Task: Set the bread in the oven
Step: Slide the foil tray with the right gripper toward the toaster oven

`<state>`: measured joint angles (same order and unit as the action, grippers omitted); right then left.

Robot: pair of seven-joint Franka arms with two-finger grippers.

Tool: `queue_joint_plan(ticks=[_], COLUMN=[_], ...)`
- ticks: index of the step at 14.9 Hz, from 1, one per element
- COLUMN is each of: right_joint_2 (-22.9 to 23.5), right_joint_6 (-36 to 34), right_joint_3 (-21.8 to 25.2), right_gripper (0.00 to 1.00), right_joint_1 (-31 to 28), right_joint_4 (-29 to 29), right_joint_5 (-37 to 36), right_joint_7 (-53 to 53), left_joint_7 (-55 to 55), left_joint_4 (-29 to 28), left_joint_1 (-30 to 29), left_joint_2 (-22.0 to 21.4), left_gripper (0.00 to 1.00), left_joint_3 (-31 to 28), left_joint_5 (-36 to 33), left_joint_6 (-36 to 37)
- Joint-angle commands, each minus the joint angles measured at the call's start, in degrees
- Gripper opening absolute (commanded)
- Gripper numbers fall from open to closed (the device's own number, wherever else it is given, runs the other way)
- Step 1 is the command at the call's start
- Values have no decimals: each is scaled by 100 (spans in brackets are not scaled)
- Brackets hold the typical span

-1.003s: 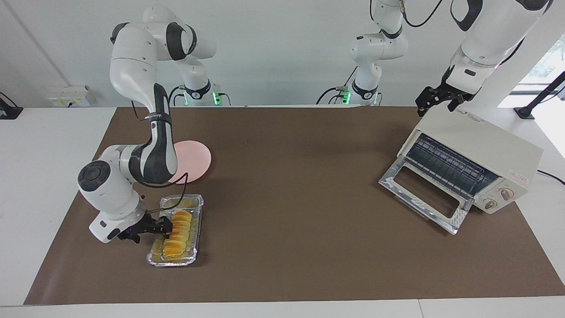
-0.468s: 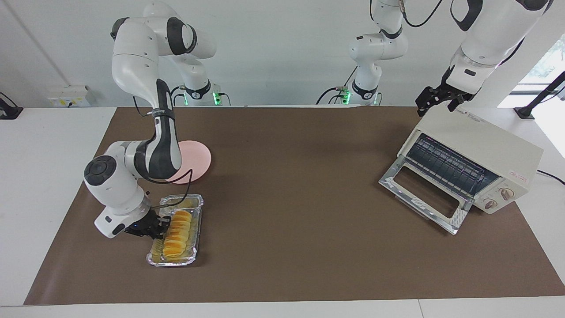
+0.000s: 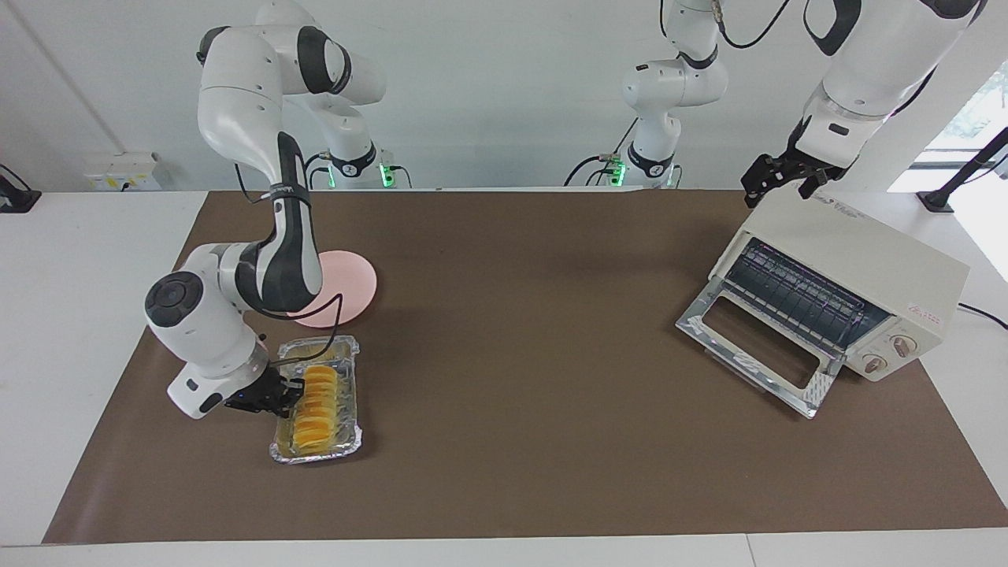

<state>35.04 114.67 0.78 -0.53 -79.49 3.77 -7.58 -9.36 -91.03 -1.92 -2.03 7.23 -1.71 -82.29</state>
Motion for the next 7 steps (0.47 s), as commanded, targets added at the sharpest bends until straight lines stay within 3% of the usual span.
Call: queue_joint_plan(ticks=[1, 4, 7], right_joint_2=[-287, -384, -428], right_joint_6=[-1127, -1841, -1764], right_joint_3=[-113, -113, -122], right_gripper=[0, 0, 0], right_joint_1=[219, 719, 1378], right_joint_4=[493, 1013, 1023], right_joint_5=[273, 431, 835], right_joint_7=[308, 905, 1940], left_joint_7=[57, 57, 57], left_joint_4=[-73, -73, -73], left_joint_1=[-54, -54, -54], left_joint_2=[-87, -87, -87], left_gripper=[100, 100, 100], left_joint_3=[7, 7, 7], left_joint_5=[110, 110, 110], left_joint_6=[64, 64, 64])
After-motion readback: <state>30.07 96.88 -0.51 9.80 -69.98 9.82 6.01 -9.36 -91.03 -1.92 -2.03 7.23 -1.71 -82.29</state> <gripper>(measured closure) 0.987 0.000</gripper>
